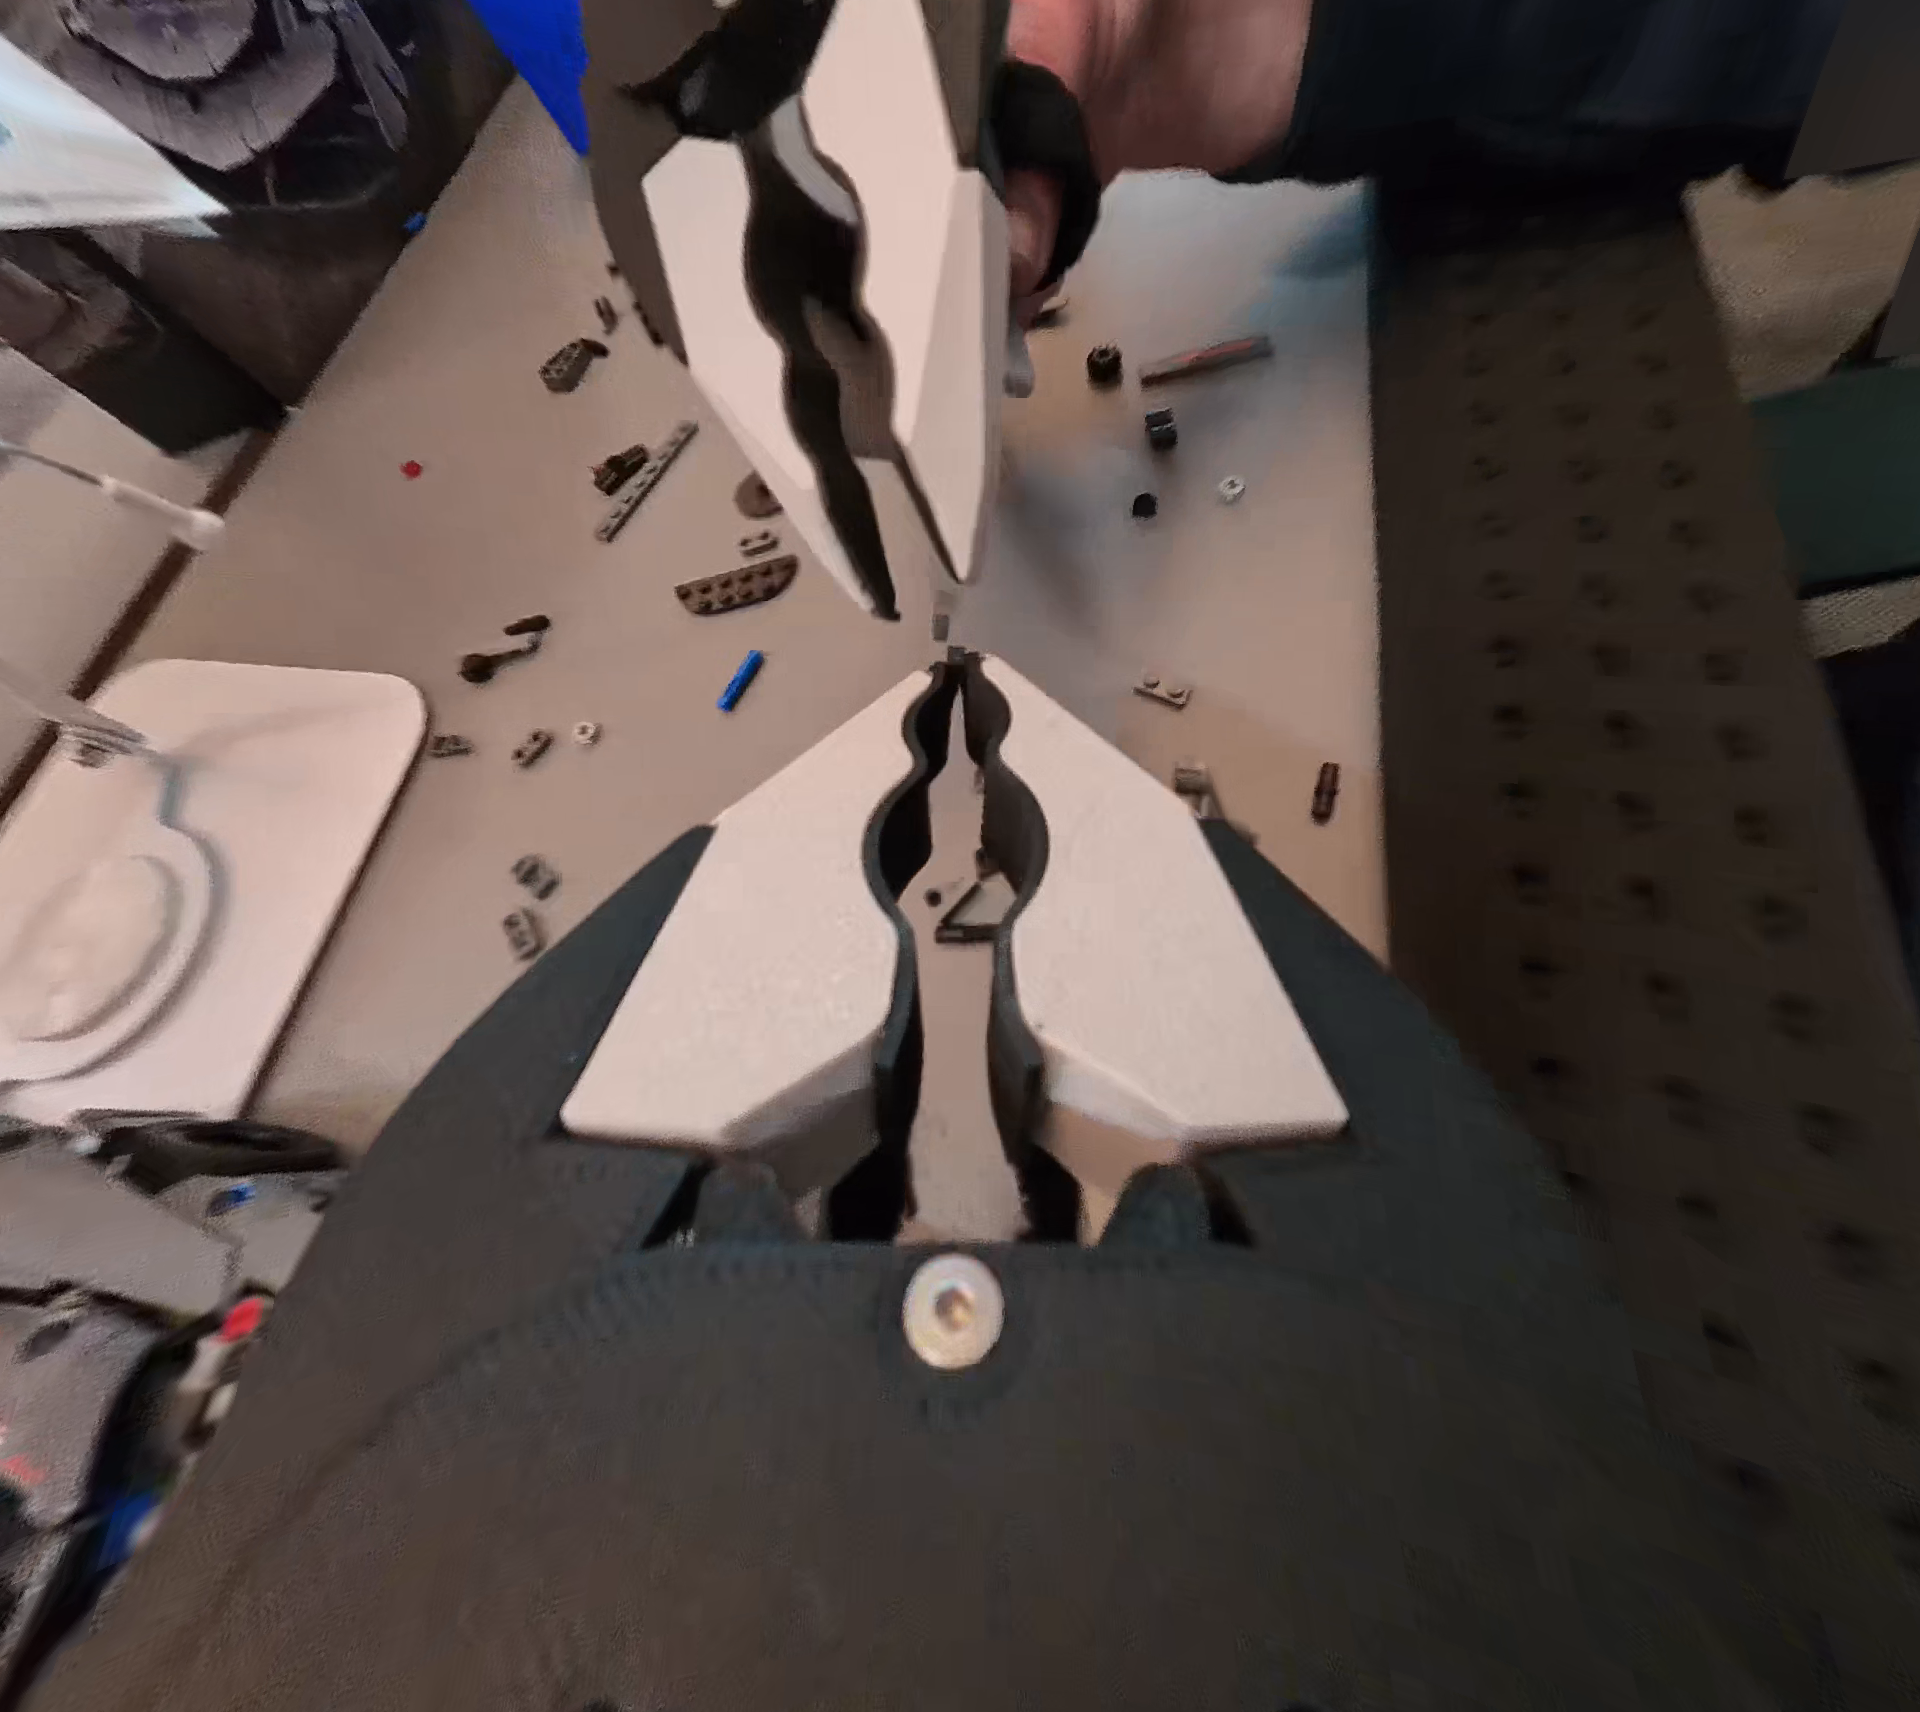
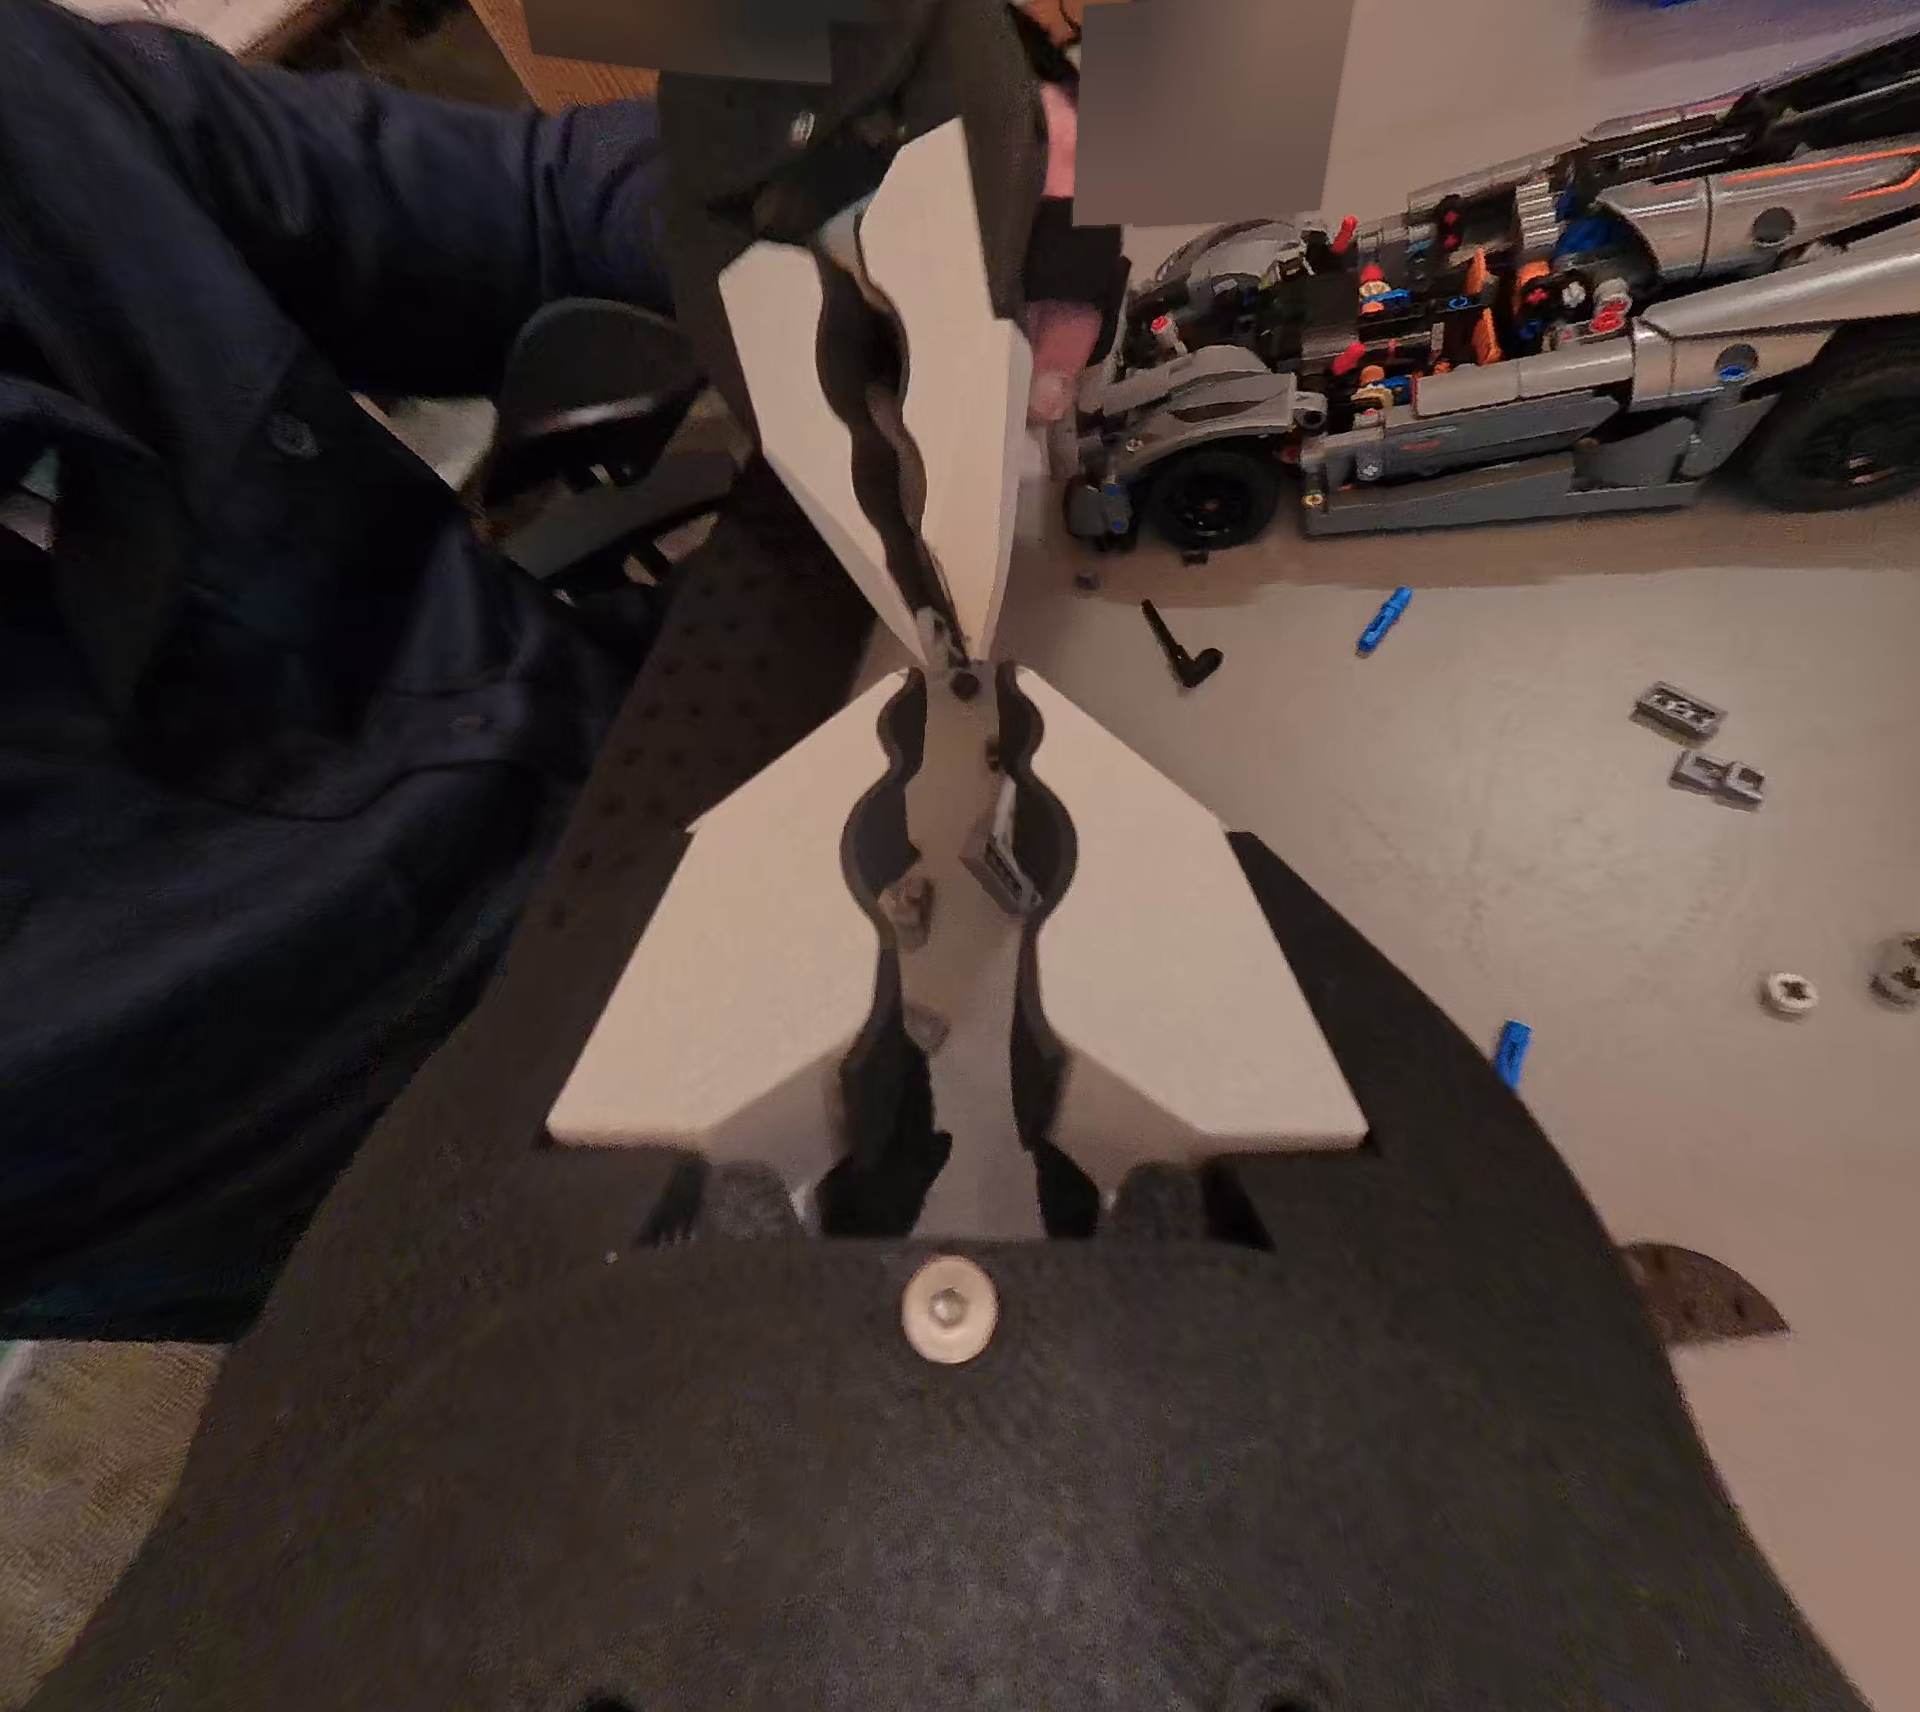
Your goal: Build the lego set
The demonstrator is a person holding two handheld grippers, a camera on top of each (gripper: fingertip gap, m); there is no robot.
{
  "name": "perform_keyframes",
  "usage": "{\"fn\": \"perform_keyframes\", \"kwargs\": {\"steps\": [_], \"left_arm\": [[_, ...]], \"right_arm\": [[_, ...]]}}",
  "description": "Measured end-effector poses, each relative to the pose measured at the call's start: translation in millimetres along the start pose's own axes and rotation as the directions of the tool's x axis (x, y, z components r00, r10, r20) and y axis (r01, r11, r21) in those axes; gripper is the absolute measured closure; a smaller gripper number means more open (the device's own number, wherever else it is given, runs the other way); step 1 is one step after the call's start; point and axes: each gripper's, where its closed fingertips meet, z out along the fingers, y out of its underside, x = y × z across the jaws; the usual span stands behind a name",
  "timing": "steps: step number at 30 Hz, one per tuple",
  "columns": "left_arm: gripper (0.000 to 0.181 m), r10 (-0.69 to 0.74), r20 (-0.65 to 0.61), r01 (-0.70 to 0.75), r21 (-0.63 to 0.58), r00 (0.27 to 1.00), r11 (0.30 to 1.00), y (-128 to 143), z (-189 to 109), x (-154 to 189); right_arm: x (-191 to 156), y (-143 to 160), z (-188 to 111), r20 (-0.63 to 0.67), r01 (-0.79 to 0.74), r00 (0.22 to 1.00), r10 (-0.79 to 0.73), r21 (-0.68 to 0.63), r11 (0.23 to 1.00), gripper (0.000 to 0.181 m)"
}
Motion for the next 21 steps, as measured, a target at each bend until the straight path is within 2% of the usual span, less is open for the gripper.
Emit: {"fn": "perform_keyframes", "kwargs": {"steps": [3, 7, 13, 15, 21], "left_arm": [[0.181, -0.095, -0.073, 0.097, 0.024, 0.993, 0.995, 0, -1, 2], [0.181, -0.155, -0.121, 0.160, 0.034, 0.980, 0.986, 1, -1, 2], [0.181, -0.195, -0.150, 0.200, 0.016, 0.969, 0.980, 5, -1, 1], [0.169, -0.207, -0.145, 0.206, -0.024, 0.968, 0.978, 13, -1, 0], [0.156, -0.172, -0.150, 0.148, -0.158, 0.974, 0.976, 32, 1, 8]], "right_arm": [[-4, 0, 4, -0.030, 0.079, 0.996, -0.080, -0.030, 0.996, 0.176], [-3, -1, 6, -0.051, 0.098, 0.994, -0.100, -0.037, 0.994, 0.181], [-1, -2, 6, -0.011, -0.007, 1.000, 0.007, -0.012, 1.000, 0.181], [2, 1, 5, 0.007, -0.073, 0.997, 0.073, -0.009, 0.997, 0.181], [11, 10, 4, 0.014, -0.191, 0.981, 0.191, -0.024, 0.981, 0.181]]}}
